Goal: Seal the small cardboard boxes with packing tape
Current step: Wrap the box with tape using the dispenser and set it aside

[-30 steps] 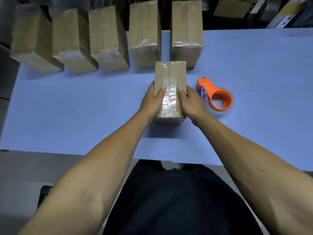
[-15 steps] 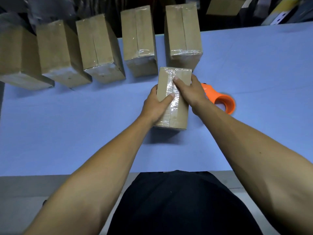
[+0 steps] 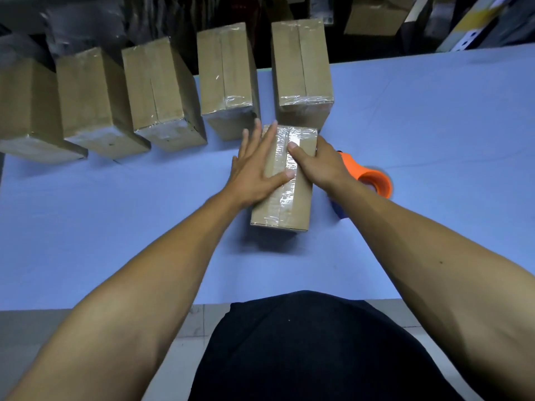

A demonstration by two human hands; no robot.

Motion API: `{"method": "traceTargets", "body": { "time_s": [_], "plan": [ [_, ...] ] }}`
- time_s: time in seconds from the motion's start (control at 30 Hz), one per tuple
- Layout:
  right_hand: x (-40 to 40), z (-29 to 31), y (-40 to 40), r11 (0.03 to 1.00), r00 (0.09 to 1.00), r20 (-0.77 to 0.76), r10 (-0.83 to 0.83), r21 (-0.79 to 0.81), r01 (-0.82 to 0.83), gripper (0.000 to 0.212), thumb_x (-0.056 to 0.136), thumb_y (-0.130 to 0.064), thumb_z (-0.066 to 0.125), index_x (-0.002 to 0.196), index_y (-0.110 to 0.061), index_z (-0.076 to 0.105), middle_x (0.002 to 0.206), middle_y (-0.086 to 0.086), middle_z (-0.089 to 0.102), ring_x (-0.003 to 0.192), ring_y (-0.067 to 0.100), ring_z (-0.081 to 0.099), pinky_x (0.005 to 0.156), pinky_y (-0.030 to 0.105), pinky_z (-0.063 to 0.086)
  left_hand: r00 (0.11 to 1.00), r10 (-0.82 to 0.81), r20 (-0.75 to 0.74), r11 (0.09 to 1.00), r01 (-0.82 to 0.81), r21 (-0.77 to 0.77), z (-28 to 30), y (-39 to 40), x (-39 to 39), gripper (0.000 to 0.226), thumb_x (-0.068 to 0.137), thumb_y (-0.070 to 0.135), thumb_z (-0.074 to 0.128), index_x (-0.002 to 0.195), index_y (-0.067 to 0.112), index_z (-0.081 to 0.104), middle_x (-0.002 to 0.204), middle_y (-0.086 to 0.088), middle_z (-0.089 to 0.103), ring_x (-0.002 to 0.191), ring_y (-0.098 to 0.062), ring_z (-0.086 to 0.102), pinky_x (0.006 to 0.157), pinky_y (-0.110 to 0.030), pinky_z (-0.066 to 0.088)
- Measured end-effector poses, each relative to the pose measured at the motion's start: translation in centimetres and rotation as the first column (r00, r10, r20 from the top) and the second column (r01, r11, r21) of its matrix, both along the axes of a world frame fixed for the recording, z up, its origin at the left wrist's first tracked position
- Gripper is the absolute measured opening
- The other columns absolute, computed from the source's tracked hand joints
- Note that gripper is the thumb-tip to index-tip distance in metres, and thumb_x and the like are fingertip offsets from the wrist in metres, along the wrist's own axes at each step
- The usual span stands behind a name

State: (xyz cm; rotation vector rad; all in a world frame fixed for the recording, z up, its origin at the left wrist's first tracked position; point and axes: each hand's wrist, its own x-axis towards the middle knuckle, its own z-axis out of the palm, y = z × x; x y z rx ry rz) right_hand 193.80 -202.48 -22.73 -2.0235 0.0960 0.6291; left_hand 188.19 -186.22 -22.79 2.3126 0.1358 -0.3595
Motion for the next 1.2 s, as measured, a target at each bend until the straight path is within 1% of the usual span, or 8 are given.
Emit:
{"method": "traceTargets", "body": {
  "time_s": [0.13,0.23,0.33,0.5,0.63,0.87,1.0,1.2],
  "plan": [
    [0.7,0.9,-1.0,0.983,0.987,-0.023,0.157,-0.093,-0.158,0.062,0.088,-0.064,0.053,0.139,-0.029,0.051,0.135,-0.005,0.061,0.124,0.020,0.057,0.102,0.032,0.043,0.985,-0.170,-0.022,0.983,0.171,0.068,1.4,1.2,2.4,0.104,0.065,0.071,0.061,0.155,0.035,0.026,0.166,-0.004,0.003,0.153,-0.025,0.006,0.122,-0.049,0.017],
    [0.2,0.9,-3.9,0.940,0.972,0.114,0.205,-0.300,-0.163,0.050,0.099,-0.052,0.049,0.138,-0.021,0.055,0.130,0.005,0.065,0.123,0.026,0.056,0.097,0.032,0.041,0.998,-0.057,0.012,0.997,0.056,0.052,0.9,-0.3,1.3,0.098,0.066,0.068,0.067,0.151,0.034,0.033,0.148,-0.004,0.023,0.140,-0.025,0.027,0.118,-0.038,0.027],
    [-0.5,0.5,-6.5,0.903,0.966,0.243,0.087,-0.428,0.026,0.048,0.102,-0.047,0.041,0.112,-0.007,0.066,0.108,0.015,0.070,0.108,0.037,0.059,0.088,0.039,0.045,0.985,0.136,0.106,0.989,-0.142,0.051,-0.2,-2.5,-1.0,0.091,0.069,0.066,0.070,0.147,0.034,0.035,0.131,-0.002,0.029,0.133,-0.024,0.033,0.115,-0.038,0.031],
    [-2.7,-1.1,-8.8,0.779,0.981,0.132,0.145,-0.626,-0.031,0.052,0.095,-0.051,0.054,0.115,-0.002,0.050,0.107,0.023,0.063,0.099,0.042,0.059,0.070,0.039,0.038,0.967,0.194,0.164,0.969,-0.215,0.121,-0.8,-3.3,-3.3,0.081,0.073,0.072,0.059,0.145,0.042,0.038,0.133,-0.007,0.032,0.132,-0.027,0.036,0.114,-0.038,0.031],
    [-3.9,-2.0,-8.6,0.854,0.980,0.056,0.191,-0.502,-0.137,0.062,0.087,-0.034,0.070,0.128,-0.002,0.038,0.086,0.017,0.060,0.079,0.038,0.060,0.063,0.040,0.044,0.975,0.139,0.174,0.942,-0.184,0.282,-0.1,-2.3,-2.6,0.079,0.069,0.080,0.059,0.137,0.043,0.043,0.119,-0.004,0.039,0.117,-0.026,0.042,0.105,-0.041,0.034],
    [-2.9,0.0,-9.5,0.857,0.956,0.165,0.244,-0.498,-0.133,0.059,0.085,0.003,0.049,0.141,-0.012,0.043,0.105,0.017,0.059,0.093,0.038,0.056,0.069,0.032,0.032,0.950,0.241,0.200,0.970,-0.241,-0.025,-0.6,-1.8,-2.3,0.051,0.081,0.052,0.071,0.126,0.034,0.055,0.123,0.005,0.048,0.116,-0.018,0.051,0.100,-0.034,0.044],
    [-1.5,2.3,-9.8,0.928,0.975,0.207,0.076,-0.373,0.007,0.057,0.088,-0.002,0.039,0.143,-0.013,0.045,0.125,0.019,0.062,0.108,0.041,0.056,0.088,0.044,0.049,0.918,0.332,0.215,0.942,-0.336,-0.018,-0.2,-2.8,-2.0,0.044,0.081,0.054,0.068,0.119,0.037,0.056,0.114,0.007,0.057,0.113,-0.019,0.052,0.099,-0.038,0.044],
    [-0.2,6.5,-8.5,0.958,0.906,0.414,0.082,-0.283,0.042,0.051,0.083,-0.042,0.048,0.129,-0.020,0.054,0.109,0.003,0.066,0.096,0.025,0.060,0.079,0.035,0.048,0.897,0.408,0.172,0.913,-0.404,-0.062,0.7,-4.6,-2.0,0.044,0.082,0.046,0.074,0.120,0.032,0.057,0.114,0.003,0.052,0.111,-0.015,0.053,0.088,-0.022,0.037]
  ]
}}
